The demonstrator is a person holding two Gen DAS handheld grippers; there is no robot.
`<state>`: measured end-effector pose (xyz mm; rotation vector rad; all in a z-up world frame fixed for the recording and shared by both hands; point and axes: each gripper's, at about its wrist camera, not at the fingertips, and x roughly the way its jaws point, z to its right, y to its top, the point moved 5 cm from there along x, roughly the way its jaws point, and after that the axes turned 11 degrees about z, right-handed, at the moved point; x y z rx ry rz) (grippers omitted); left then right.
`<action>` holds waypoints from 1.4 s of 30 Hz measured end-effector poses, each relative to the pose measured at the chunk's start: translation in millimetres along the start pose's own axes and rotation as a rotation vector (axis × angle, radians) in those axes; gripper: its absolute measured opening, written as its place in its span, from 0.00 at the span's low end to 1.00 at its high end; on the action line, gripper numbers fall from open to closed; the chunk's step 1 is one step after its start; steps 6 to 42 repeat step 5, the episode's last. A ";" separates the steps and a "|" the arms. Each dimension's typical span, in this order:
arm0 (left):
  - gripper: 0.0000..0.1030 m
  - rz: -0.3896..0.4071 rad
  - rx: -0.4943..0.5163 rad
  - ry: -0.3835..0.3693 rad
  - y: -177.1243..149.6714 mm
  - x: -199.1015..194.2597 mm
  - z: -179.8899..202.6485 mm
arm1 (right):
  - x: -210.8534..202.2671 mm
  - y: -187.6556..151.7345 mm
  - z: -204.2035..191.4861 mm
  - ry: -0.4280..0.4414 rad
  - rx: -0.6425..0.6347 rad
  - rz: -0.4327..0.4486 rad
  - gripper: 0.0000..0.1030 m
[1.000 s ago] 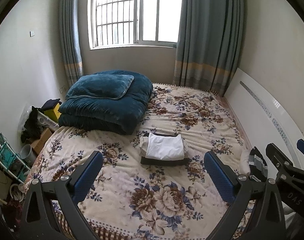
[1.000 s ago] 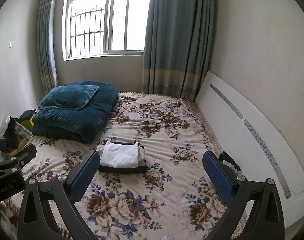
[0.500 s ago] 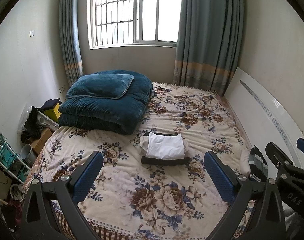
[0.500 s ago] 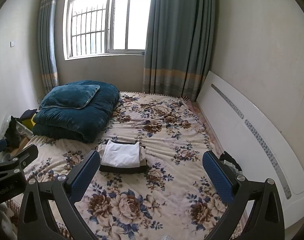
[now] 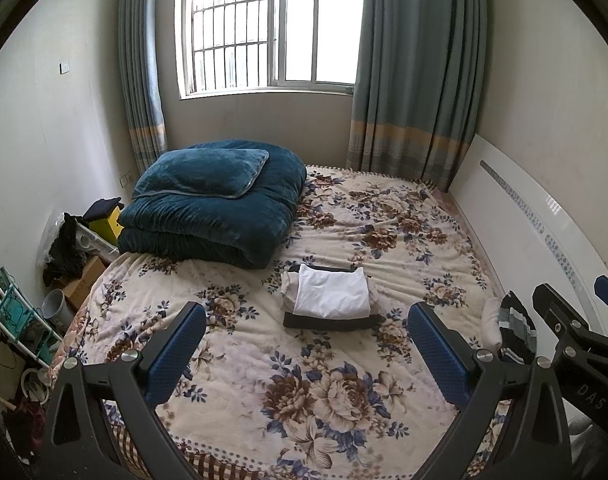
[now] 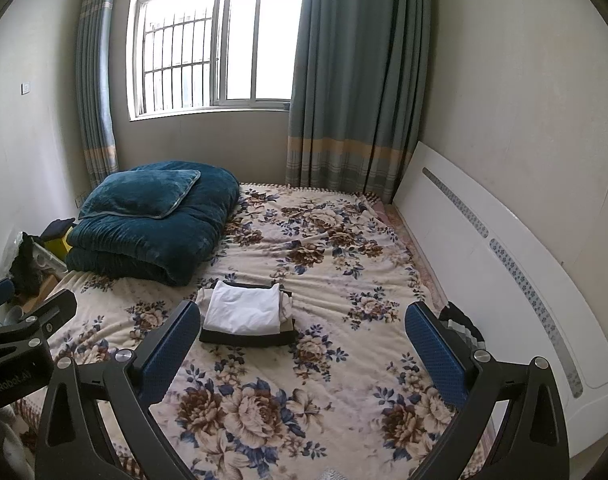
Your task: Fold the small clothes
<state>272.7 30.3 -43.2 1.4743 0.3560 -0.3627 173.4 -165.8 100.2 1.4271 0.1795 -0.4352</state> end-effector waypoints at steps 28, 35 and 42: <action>1.00 0.007 0.002 0.008 -1.9 -0.5 -2.4 | -0.7 -1.4 2.7 -0.003 -0.001 0.002 1.00; 1.00 0.007 0.002 0.008 -1.9 -0.5 -2.4 | -0.7 -1.4 2.7 -0.003 -0.001 0.002 1.00; 1.00 0.007 0.002 0.008 -1.9 -0.5 -2.4 | -0.7 -1.4 2.7 -0.003 -0.001 0.002 1.00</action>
